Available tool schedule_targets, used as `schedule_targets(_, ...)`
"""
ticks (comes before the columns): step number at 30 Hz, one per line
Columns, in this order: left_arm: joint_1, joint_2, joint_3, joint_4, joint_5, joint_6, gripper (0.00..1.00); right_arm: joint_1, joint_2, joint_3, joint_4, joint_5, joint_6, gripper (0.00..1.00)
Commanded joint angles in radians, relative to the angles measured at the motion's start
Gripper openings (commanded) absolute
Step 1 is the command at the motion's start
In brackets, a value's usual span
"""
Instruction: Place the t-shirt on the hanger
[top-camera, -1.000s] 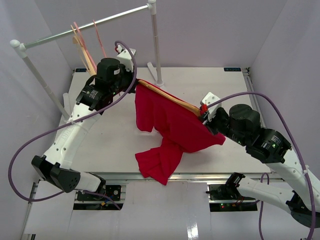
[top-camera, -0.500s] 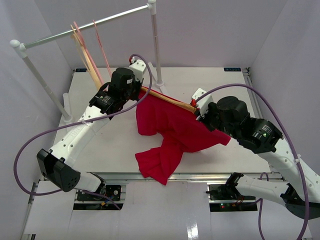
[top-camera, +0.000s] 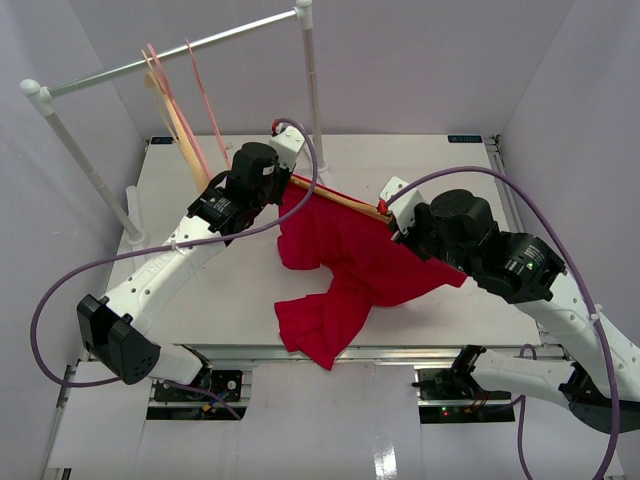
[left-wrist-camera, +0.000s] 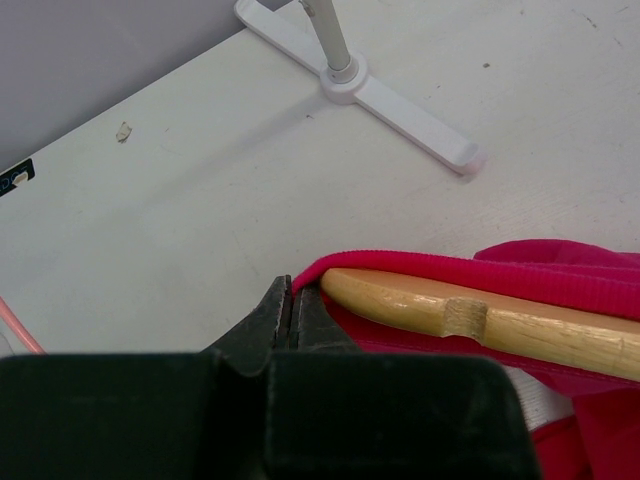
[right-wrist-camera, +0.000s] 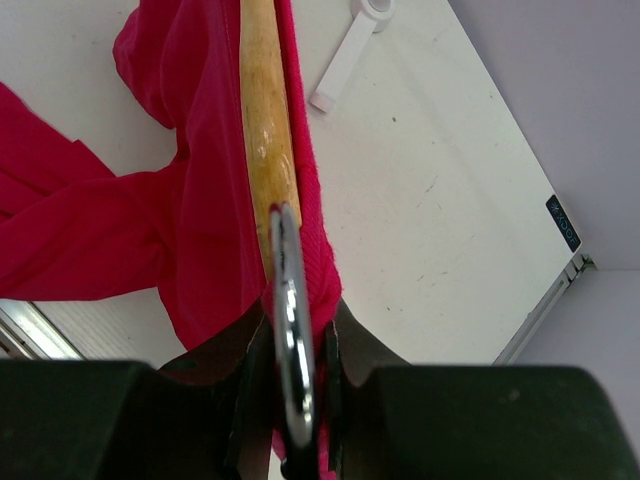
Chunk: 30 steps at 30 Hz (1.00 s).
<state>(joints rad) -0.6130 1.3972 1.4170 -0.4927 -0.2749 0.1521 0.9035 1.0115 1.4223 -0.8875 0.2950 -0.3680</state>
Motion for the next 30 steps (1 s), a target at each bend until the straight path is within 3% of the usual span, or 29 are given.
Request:
schedule_targets(1,-0.025,-0.073,0.017,0.083,-0.038,-0.006,0.0,0.004,0.021,0.003,-0.054,0.106,-0.026,0.08)
schedule_targets(10,-0.023,0.016,0.128,-0.002,-0.37,-0.094,0.0,0.038,0.014,-0.046,-0.099,0.114,0.001,0.08)
schedule_targets(16,-0.014,0.016,0.214,-0.082,-0.36,-0.183,0.0,0.059,-0.009,-0.061,-0.101,0.13,0.003,0.08)
schedule_targets(18,-0.014,0.012,0.24,-0.122,-0.32,-0.206,0.0,0.072,-0.019,-0.065,-0.1,0.141,0.004,0.08)
schedule_targets(23,-0.017,-0.056,0.185,-0.122,0.062,-0.188,0.0,0.083,0.02,-0.048,-0.106,0.133,0.009,0.08)
schedule_targets(30,-0.023,-0.082,0.019,-0.013,0.222,-0.176,0.0,0.083,0.064,-0.022,-0.001,0.166,0.007,0.08)
